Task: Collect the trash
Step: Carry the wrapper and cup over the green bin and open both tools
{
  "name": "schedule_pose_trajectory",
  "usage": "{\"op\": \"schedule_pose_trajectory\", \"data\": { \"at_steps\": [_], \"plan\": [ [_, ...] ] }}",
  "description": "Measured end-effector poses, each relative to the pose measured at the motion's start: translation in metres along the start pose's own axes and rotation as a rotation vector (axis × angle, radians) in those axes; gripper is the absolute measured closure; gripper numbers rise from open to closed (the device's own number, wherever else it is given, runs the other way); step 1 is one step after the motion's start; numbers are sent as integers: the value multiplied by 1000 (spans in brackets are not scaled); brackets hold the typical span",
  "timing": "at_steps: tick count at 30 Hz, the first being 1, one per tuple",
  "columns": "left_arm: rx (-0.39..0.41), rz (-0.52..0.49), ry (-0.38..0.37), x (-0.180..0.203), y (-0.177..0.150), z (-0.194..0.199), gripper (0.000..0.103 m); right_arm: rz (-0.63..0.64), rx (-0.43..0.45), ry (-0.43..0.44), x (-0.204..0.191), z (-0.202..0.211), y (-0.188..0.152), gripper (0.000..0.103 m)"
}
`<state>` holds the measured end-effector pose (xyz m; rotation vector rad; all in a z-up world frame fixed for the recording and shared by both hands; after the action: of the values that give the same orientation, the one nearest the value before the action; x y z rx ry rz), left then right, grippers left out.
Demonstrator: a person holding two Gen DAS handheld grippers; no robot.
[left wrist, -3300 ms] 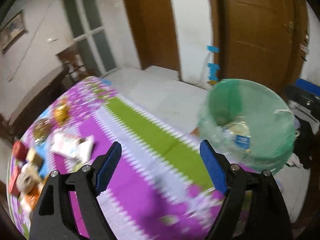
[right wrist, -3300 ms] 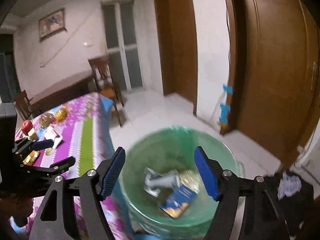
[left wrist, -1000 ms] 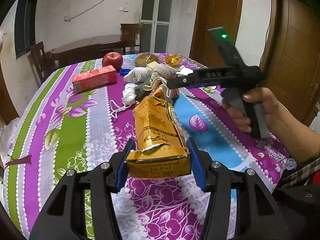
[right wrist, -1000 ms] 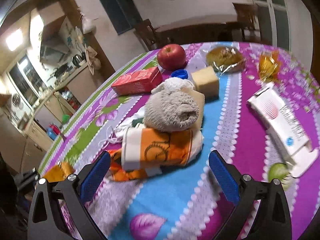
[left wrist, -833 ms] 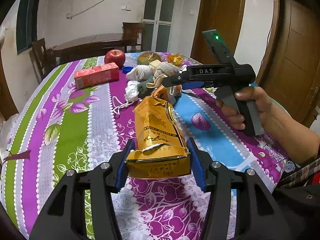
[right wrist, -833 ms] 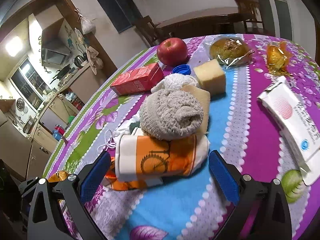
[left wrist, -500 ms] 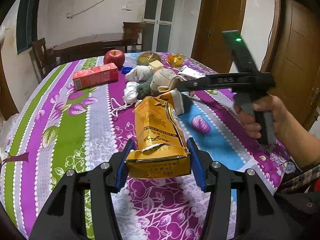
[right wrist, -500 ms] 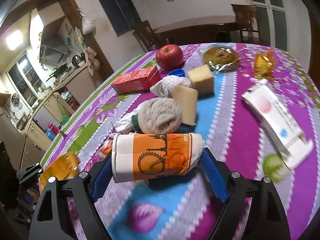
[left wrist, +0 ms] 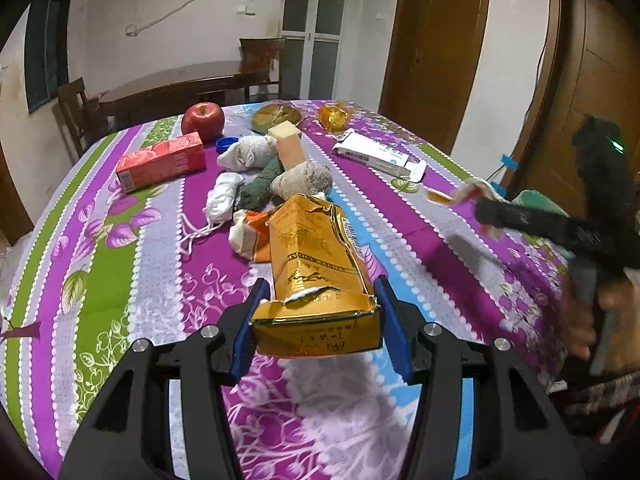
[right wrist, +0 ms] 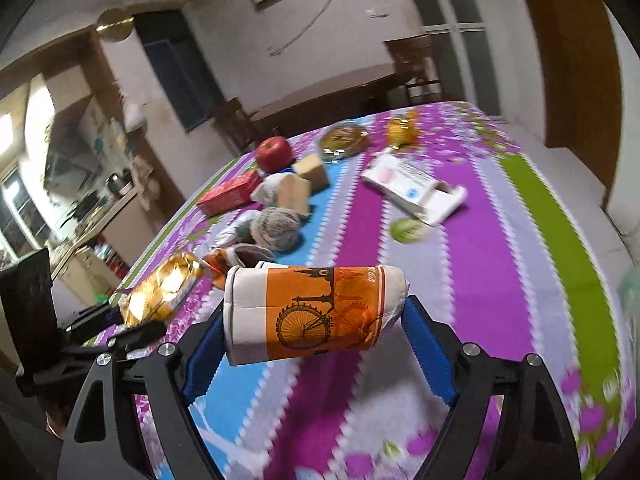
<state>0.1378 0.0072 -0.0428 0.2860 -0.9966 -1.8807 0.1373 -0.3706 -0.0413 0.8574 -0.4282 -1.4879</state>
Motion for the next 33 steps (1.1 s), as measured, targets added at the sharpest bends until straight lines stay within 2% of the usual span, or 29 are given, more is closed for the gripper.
{"op": "schedule_pose_trajectory", "data": {
  "at_steps": [4,17,26,33],
  "plan": [
    [-9,-21,67,14,5,-12,52,1,10,-38,7,18,-16,20],
    [-9,-104,169,48,9,-20,52,31,59,-74,3,53,-27,20],
    [4,-139,182,59,22,-22,52,21,123,-107,15,78,-20,20],
    [31,-199,171,84,47,-33,52,15,179,-159,34,107,-8,20]
  ]
}}
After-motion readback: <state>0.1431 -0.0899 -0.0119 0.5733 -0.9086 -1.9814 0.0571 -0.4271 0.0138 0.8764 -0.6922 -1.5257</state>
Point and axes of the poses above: each gripper's, at about its wrist camera, not at the fingertips, and z roughly against the way its jaws point, x to its right, y to its top, the point moved 3 cm from there along -z, roughly the way its jaws point, and after that the axes turned 10 degrees about -y, right-handed, at the moved point
